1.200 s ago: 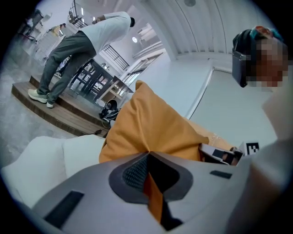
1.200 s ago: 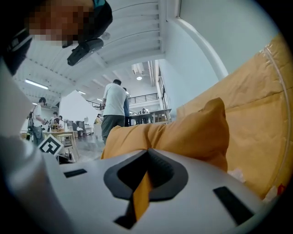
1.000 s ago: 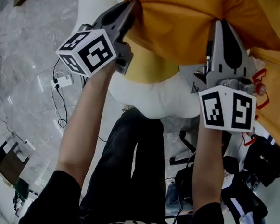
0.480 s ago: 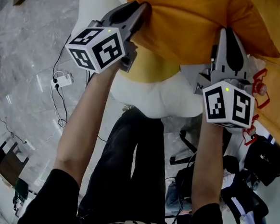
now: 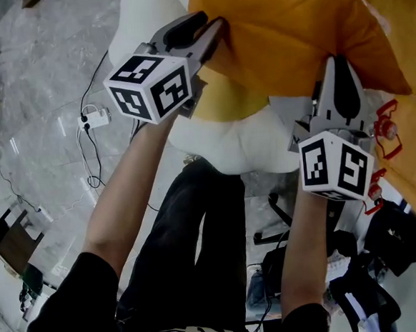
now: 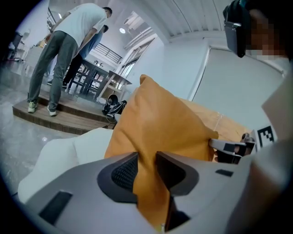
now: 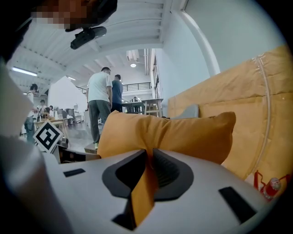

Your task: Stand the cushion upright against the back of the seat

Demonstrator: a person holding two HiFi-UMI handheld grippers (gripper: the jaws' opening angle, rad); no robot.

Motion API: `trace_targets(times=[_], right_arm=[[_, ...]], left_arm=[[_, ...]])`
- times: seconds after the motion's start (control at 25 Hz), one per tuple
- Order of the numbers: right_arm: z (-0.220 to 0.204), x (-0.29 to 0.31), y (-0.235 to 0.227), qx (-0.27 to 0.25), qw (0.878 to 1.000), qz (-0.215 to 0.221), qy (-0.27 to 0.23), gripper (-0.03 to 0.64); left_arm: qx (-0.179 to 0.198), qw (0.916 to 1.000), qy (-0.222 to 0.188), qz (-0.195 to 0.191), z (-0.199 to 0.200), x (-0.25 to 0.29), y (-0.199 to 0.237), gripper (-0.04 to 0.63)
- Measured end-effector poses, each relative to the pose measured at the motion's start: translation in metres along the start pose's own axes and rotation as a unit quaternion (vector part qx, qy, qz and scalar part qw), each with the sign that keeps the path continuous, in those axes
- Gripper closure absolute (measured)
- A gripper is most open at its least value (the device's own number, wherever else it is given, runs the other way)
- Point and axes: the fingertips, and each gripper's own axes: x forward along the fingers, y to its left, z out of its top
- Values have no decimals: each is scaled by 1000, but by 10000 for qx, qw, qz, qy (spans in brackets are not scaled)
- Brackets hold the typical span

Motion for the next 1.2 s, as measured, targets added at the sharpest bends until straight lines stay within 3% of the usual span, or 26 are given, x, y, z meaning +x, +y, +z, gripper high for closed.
trace_targets(times=[0.36, 0.4, 0.88, 0.96, 1.08, 1.2], right_arm=[[-7, -23, -1, 300, 9995, 9, -34, 528], [-7, -25, -1, 378, 9993, 22, -24, 503], [-24, -56, 19, 491, 9983, 259, 148, 503], [-19, -65, 21, 482, 9982, 322, 137, 503], [-10, -82, 24, 496, 9977, 428, 168, 509], [2, -110, 35, 505, 9968, 565, 272, 580]], left_arm=[[159, 9997, 181, -8, -15, -6, -15, 393], [156, 9997, 183, -7, -15, -7, -16, 391], [434, 9990, -65, -78, 0, -30, -39, 393], [531, 9983, -189, -177, 8, -39, -52, 428], [778, 9964, -241, -239, 20, -57, -76, 568], [1017, 9939, -183, -392, 30, -82, -110, 588]])
